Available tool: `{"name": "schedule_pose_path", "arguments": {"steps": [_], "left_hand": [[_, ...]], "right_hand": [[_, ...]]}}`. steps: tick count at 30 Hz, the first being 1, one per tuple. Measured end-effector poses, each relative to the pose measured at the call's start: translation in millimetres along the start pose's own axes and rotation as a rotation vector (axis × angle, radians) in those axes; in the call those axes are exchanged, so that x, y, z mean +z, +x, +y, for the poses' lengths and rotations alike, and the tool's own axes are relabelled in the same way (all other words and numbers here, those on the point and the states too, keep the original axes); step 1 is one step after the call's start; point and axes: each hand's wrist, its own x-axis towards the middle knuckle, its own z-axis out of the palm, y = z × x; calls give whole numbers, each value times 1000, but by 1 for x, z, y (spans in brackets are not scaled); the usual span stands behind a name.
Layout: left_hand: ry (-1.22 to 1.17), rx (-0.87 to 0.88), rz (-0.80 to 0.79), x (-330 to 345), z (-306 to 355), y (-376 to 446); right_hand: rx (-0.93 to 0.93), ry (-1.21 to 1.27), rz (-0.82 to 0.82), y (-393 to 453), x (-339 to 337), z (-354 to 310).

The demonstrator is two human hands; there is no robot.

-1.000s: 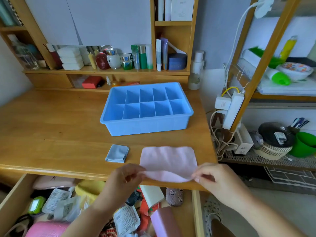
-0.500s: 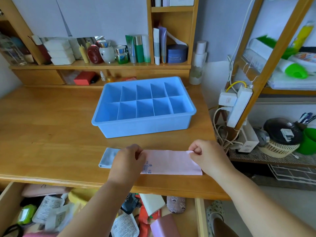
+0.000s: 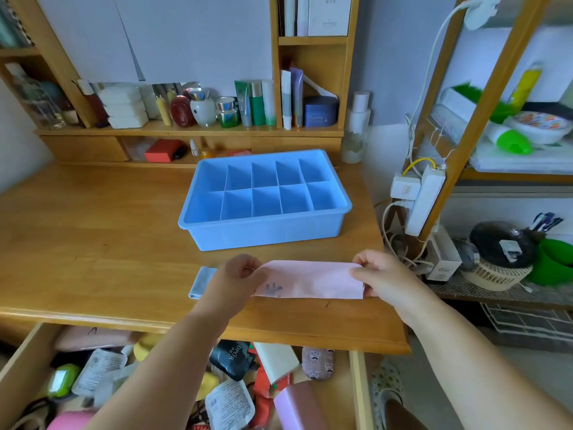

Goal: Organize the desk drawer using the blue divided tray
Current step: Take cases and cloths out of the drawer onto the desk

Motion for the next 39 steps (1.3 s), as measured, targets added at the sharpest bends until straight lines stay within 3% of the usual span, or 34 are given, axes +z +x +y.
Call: {"name": "schedule_pose_path", "arguments": {"steps": [3,8,12,19,24,26,29,32,35,39], "left_hand": [[-317,-58,48,4,-9,-16],[-114,72,290,17,-11,-30],[-173,255,388,41,12,-49],[-509,292,256,78,37,-83],[-663,298,-12,67,32,-95],[-641,281,47,60,29,-94],[-488,165,223,47,18,-86],[-693,-87,-51,42,12,-87],[-783,-81,-101,41,8,-90],[-463,-70,14,39,1,-93]], "right_hand": [[60,170,-15,-6,4,3],[-32,12,90,-18,20,-3],[-191,-38,157,-36,43,-14],[-174,378,148,-61,63,-26],[-58,625,35,-66,58,-22],[-5,629,14,-63,57,-19],[35,665,-12,-60,57,-14],[26,753,-96,-60,59,-14],[-1,538,-29,-58,62,-11],[-62,128,50,-53,69,-2]]}}
